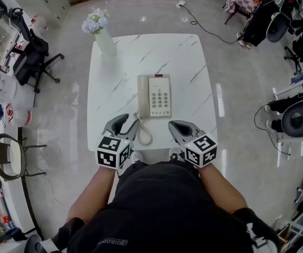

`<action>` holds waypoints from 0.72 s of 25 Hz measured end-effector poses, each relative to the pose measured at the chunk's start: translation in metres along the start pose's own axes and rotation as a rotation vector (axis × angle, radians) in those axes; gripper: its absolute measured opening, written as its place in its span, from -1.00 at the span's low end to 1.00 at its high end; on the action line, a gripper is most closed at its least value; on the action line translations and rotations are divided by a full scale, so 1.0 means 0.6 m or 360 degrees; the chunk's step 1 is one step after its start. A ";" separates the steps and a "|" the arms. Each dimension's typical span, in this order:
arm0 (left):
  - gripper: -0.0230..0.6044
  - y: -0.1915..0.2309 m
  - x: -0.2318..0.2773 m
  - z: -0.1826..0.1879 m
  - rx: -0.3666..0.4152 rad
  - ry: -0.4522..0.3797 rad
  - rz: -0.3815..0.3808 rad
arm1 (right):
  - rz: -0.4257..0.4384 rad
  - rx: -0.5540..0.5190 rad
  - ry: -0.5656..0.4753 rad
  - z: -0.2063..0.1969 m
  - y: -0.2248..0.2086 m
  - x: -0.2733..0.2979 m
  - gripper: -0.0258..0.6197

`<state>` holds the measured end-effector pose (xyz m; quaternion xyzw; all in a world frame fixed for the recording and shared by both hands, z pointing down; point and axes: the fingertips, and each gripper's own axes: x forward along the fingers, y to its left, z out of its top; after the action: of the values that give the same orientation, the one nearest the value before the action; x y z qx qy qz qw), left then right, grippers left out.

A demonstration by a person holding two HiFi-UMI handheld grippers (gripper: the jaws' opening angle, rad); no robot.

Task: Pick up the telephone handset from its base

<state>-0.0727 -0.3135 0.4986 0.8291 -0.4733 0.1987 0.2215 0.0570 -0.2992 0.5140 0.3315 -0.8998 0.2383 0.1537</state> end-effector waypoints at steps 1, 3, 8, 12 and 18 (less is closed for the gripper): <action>-0.37 0.000 0.000 0.001 0.0000 -0.0002 0.0001 | 0.0000 0.0000 0.0000 0.000 0.000 0.000 -0.92; -0.33 0.000 0.001 0.000 0.0000 -0.0006 0.0004 | -0.0001 0.0000 0.0001 -0.002 -0.002 -0.001 -0.92; -0.28 0.003 0.004 0.003 -0.0004 -0.0014 0.0008 | -0.0001 0.0003 0.0000 0.000 -0.006 0.001 -0.92; -0.28 0.002 0.005 0.002 0.0002 -0.0001 0.0012 | 0.0002 0.0001 0.0001 0.001 -0.006 0.001 -0.92; -0.28 0.005 0.009 0.004 0.0002 0.0003 0.0028 | 0.0003 0.0005 0.0002 0.002 -0.010 0.000 -0.92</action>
<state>-0.0723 -0.3203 0.5000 0.8250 -0.4802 0.2016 0.2196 0.0609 -0.3041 0.5151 0.3306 -0.8997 0.2402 0.1536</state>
